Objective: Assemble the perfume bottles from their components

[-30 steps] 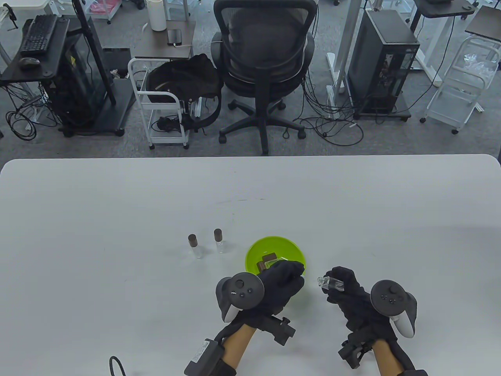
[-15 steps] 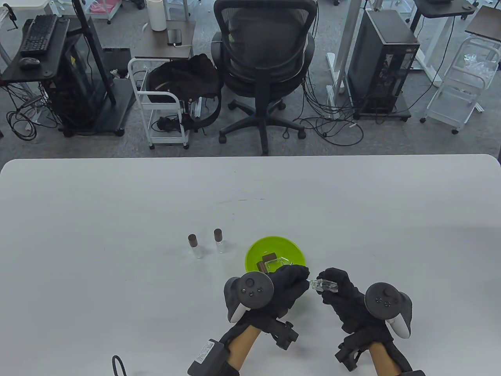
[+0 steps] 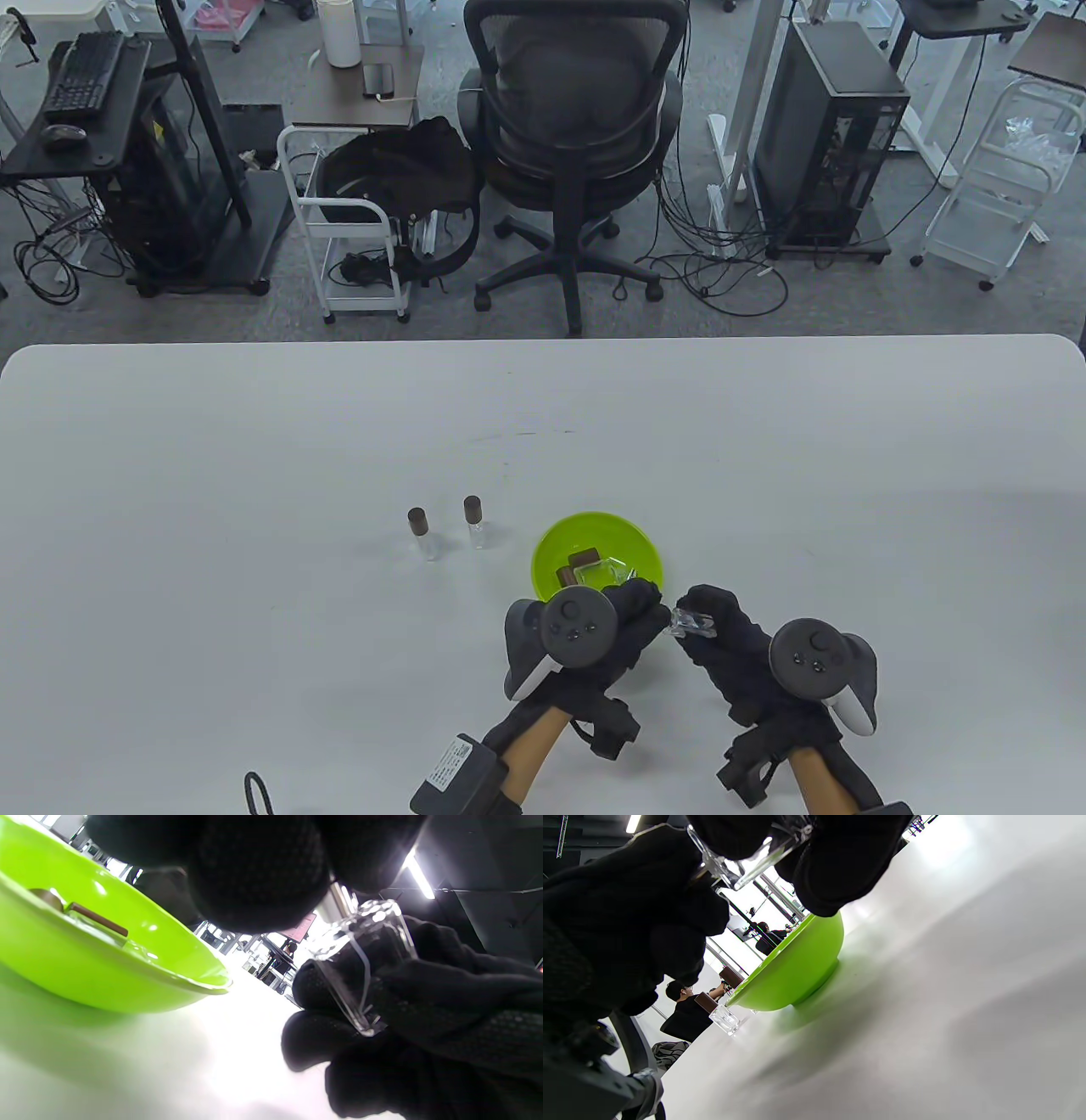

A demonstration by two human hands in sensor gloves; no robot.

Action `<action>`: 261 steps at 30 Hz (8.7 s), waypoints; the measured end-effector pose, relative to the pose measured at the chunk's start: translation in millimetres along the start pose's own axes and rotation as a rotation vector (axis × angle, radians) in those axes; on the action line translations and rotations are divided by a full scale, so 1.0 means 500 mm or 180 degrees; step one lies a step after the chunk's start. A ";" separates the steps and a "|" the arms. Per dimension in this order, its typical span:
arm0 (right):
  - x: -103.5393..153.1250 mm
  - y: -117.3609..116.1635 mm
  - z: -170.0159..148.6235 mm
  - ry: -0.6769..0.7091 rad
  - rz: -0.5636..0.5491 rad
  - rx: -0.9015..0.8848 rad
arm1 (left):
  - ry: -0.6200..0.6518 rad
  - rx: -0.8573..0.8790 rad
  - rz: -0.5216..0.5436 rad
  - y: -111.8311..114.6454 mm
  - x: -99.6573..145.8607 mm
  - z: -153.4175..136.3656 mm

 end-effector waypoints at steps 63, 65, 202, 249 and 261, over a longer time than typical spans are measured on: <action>0.000 -0.005 0.009 -0.0075 -0.0240 0.0016 | 0.0137 0.0274 -0.0209 0.000 -0.003 0.000; 0.000 -0.006 0.010 -0.0075 -0.0243 0.0019 | 0.0159 0.0229 -0.0218 0.001 -0.001 0.000; 0.014 0.036 -0.013 -0.0165 -0.0543 -0.0108 | -0.0275 -0.0345 -0.0064 -0.101 -0.021 0.019; 0.003 0.006 0.033 0.0066 -0.0287 0.0214 | -0.0052 0.0791 -0.0044 -0.004 -0.004 -0.011; 0.007 0.016 0.036 0.0054 -0.0430 0.1278 | 0.0145 -0.0906 -0.0633 -0.099 -0.001 0.039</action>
Point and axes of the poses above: the tracker on the back of each hand, its own z axis roughly to the thumb side, its own x axis roughly from the fingertips to the wrist, y = z × x, the point moved 3 cm from there along -x, roughly from the wrist to the fingertips, and after that the axes turned 7 degrees about y, right-handed, at the moved point
